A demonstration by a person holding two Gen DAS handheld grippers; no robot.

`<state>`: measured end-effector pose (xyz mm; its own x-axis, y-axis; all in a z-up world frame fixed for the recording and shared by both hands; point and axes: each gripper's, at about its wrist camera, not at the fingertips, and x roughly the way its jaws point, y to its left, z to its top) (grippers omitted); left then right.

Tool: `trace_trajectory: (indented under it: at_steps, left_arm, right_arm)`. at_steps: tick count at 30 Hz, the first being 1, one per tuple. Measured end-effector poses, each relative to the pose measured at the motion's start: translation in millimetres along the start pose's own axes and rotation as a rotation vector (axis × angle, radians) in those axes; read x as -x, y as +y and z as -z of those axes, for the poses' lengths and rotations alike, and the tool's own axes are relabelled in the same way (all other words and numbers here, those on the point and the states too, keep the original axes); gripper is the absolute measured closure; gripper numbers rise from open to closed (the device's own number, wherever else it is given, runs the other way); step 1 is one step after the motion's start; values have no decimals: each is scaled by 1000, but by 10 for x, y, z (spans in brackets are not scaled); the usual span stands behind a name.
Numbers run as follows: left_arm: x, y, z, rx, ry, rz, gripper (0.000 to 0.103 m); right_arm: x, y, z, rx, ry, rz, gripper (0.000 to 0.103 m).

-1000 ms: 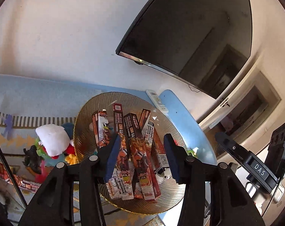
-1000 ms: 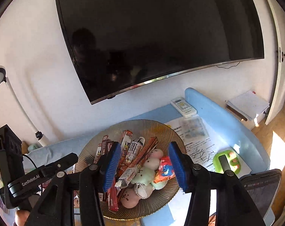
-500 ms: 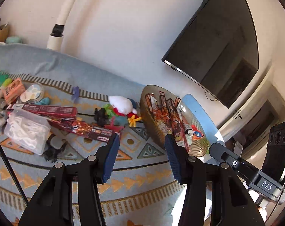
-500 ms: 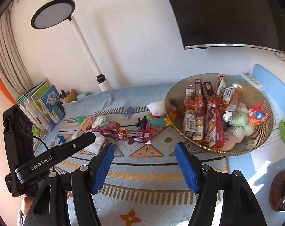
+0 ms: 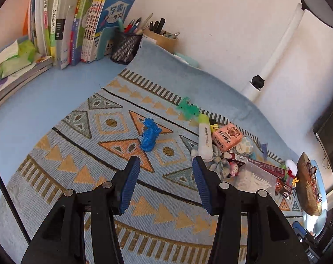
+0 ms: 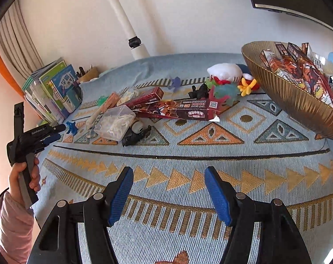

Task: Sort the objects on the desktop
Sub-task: 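Return to the pile and grasp the blue plush figure with the left gripper, then grasp the clear floss box with the right gripper while the left holds the blue figure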

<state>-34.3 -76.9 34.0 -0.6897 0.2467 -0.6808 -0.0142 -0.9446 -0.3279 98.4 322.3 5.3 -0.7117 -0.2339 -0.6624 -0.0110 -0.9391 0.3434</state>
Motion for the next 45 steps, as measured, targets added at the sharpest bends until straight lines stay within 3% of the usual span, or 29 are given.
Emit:
trace_trajectory:
  at_steps: [5, 8, 11, 14, 19, 22, 26, 36, 39, 43, 45]
  left_arm:
    - [-408, -43, -181, -60, 21, -112, 55]
    - [-664, -23, -267, -70, 74, -161, 55]
    - [-733, -3, -265, -61, 46, -141, 58]
    - [-728, -27, -259, -75, 49, -94, 88]
    - [-511, -72, -190, -73, 19, -33, 88]
    - [-301, -104, -10, -41, 27, 11, 88]
    - [-221, -128, 215, -31, 22, 77, 88]
    - [-288, -26, 231, 21, 33, 127, 88]
    - [-278, -38, 240, 14, 29, 141, 88]
    - [-283, -31, 242, 14, 32, 148, 88]
    - [-281, -38, 244, 13, 32, 149, 88]
  right_arm:
    - [-39, -15, -30, -12, 13, 0, 37]
    - [-69, 2, -41, -4, 23, 6, 37]
    - [-80, 4, -41, -3, 30, 10, 37]
    - [-91, 3, -45, -2, 33, 10, 37]
    - [-169, 66, -67, 19, 88, 2, 37]
    - [-248, 277, -210, 61, 141, -85, 37]
    - [-387, 616, -592, 112, 140, -202, 37]
    - [-1157, 1021, -1071, 308, 208, -197, 37]
    - [-1260, 1069, -1056, 307, 293, -259, 37]
    - [-1188, 1320, -789, 387, 393, -342, 37]
    - [-1137, 1480, -663, 457, 376, -307, 37]
